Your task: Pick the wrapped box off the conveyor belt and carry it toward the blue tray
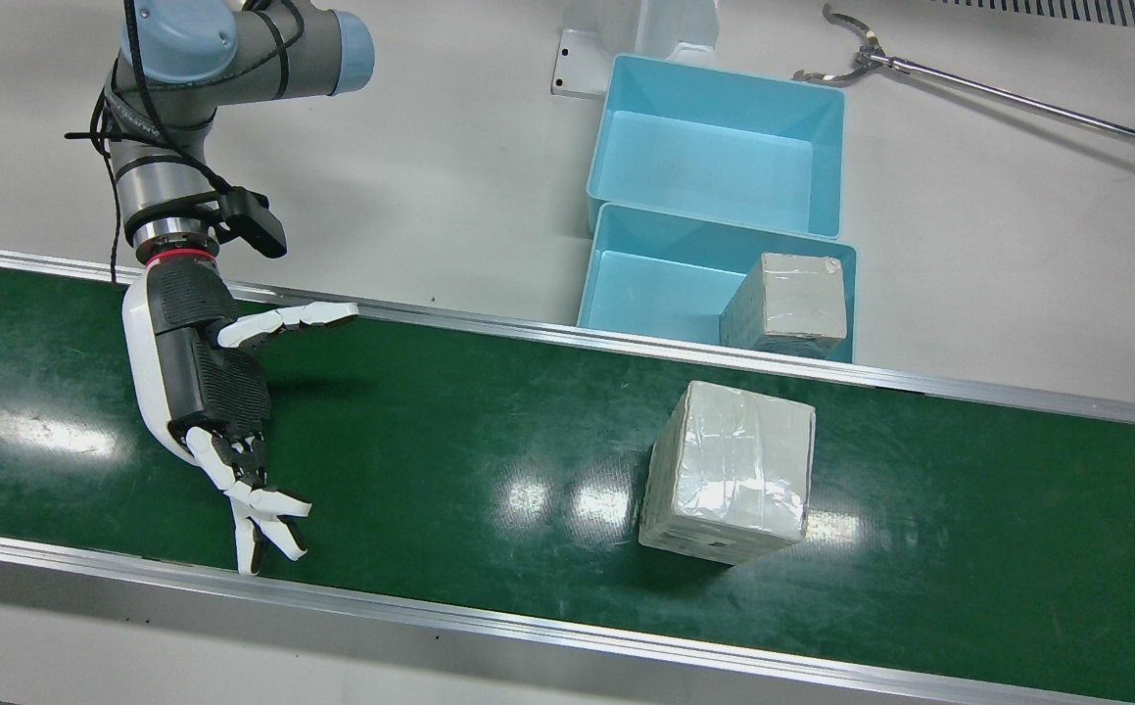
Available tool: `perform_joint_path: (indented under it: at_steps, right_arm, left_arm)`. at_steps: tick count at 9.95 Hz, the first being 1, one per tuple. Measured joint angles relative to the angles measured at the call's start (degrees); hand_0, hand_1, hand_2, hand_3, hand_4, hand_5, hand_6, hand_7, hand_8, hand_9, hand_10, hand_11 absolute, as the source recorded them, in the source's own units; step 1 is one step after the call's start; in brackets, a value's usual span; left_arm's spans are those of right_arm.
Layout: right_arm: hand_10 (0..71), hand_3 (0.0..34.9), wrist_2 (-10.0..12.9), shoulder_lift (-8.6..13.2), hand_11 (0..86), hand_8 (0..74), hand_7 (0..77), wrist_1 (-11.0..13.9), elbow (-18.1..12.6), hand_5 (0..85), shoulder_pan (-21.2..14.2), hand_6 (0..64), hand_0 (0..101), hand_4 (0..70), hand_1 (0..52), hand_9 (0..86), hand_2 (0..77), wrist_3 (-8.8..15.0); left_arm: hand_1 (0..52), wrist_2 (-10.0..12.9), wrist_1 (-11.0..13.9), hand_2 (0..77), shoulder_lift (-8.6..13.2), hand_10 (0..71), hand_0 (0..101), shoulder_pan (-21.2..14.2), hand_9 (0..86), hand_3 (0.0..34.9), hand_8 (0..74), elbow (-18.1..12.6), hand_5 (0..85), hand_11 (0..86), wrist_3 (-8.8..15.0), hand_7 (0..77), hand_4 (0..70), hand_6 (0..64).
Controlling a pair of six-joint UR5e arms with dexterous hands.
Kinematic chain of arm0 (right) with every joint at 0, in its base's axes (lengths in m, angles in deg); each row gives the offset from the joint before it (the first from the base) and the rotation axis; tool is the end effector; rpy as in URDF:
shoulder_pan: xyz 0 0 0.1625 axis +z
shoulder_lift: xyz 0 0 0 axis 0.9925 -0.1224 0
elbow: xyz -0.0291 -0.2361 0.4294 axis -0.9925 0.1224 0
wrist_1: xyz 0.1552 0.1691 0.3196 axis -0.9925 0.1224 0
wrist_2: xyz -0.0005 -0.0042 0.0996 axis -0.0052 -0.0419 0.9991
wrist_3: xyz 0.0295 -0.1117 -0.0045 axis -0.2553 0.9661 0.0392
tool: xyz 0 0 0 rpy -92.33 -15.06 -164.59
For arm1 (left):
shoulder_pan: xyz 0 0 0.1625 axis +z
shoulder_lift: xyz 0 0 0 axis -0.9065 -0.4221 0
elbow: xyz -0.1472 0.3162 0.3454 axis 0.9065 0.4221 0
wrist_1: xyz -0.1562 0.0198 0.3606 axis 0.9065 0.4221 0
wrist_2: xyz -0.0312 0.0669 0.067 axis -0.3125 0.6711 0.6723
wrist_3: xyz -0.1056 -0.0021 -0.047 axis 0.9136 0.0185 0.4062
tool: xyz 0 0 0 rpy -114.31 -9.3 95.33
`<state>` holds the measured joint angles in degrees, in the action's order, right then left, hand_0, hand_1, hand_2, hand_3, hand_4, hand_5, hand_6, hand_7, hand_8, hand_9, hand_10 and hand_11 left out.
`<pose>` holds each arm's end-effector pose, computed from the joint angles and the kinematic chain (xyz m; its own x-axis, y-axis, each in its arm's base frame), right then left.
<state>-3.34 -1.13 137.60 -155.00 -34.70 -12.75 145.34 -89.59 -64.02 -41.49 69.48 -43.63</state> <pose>-0.3216 -0.6159 0.4512 -0.9182 0.3932 -0.0482 0.1620 0.2617 -0.9515 -0.2503 -0.5278 0.5466 -0.9793 -0.0842 0.1841 -0.1777 -0.0787 -0.9809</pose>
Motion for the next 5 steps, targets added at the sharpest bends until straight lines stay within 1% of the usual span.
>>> perform_joint_path:
  at_steps: [2,3,4,5]
  right_arm:
    - [0.0,0.0,0.1,0.0,0.5,0.0,6.0,0.0,0.0,22.4,0.0,4.9,47,13.1,14.2,1.6,11.4,0.0]
    - [0.0,0.0,0.1,0.0,0.5,0.0,6.0,0.0,0.0,22.4,0.1,4.9,47,12.0,14.2,1.6,11.4,0.0]
    - [0.0,0.0,0.1,0.0,0.5,0.0,6.0,0.0,0.0,22.4,0.1,4.9,47,13.1,14.2,1.6,9.8,-0.1]
    - [0.0,0.0,0.1,0.0,0.5,0.0,6.0,0.0,0.0,22.4,0.1,4.9,47,13.6,14.2,1.6,9.8,-0.1]
  left_arm:
    - [0.0,0.0,0.0,0.5,0.0,0.5,0,0.0,0.5,0.0,0.5,0.0,1.1,0.5,0.0,0.5,0.0,0.5]
    - [0.0,0.0,0.0,1.1,0.0,0.5,0,0.0,0.5,0.0,0.5,0.0,1.1,0.5,0.0,0.5,0.0,0.5]
    - [0.0,0.0,0.0,0.5,0.0,0.5,0,0.0,0.0,0.0,0.5,0.0,1.1,0.5,0.0,0.5,0.0,0.5]
    - [0.0,0.0,0.0,1.1,0.0,0.5,0,0.0,0.0,0.0,0.5,0.0,1.1,0.5,0.0,0.5,0.0,0.5]
